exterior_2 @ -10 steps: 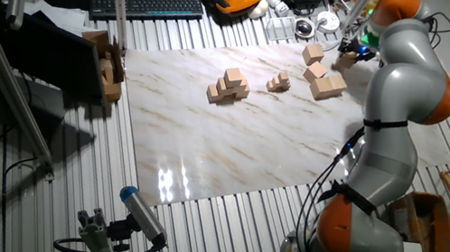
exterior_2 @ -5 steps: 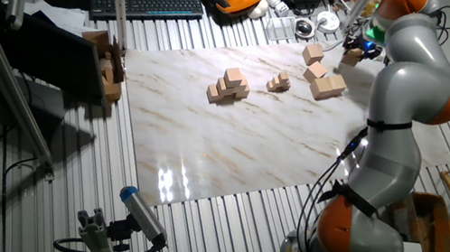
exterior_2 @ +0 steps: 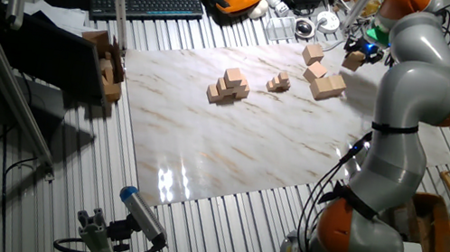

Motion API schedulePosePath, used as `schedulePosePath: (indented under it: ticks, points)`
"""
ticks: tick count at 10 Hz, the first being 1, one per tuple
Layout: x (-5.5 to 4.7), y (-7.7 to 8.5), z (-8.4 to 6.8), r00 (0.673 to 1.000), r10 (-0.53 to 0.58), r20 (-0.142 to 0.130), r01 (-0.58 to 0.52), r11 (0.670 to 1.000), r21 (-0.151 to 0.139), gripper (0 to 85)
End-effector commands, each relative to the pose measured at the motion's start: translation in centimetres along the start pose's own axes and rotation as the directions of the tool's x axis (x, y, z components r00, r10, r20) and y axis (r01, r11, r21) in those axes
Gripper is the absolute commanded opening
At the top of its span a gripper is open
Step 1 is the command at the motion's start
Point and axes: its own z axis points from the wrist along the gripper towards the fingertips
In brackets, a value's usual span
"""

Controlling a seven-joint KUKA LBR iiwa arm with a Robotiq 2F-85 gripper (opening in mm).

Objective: Stack the blocks into a pyramid shape

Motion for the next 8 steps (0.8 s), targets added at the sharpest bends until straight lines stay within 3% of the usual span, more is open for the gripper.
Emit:
schedulePosePath:
  ticks: [1,2,3,5,6,7,8]
  points:
    - [0.42,-0.02,-0.03,1.0,0.01,-0.002,-0.01,1.0,0.002,0.0]
    - [1.11,-0.11,-0.02,1.0,0.022,-0.004,-0.022,1.0,0.008,0.0]
    - [1.11,-0.11,-0.02,1.0,0.028,-0.004,-0.028,0.999,0.016,0.0]
    - [1.11,-0.11,-0.02,0.999,0.047,0.026,-0.047,0.999,0.024,0.0]
    - [1.11,-0.11,-0.02,0.997,0.041,0.058,-0.044,0.997,0.057,0.0]
    - [1.11,-0.11,-0.02,0.997,0.041,0.067,-0.045,0.998,0.052,0.0]
    - [1.11,-0.11,-0.02,0.997,0.064,0.047,-0.066,0.997,0.04,0.0]
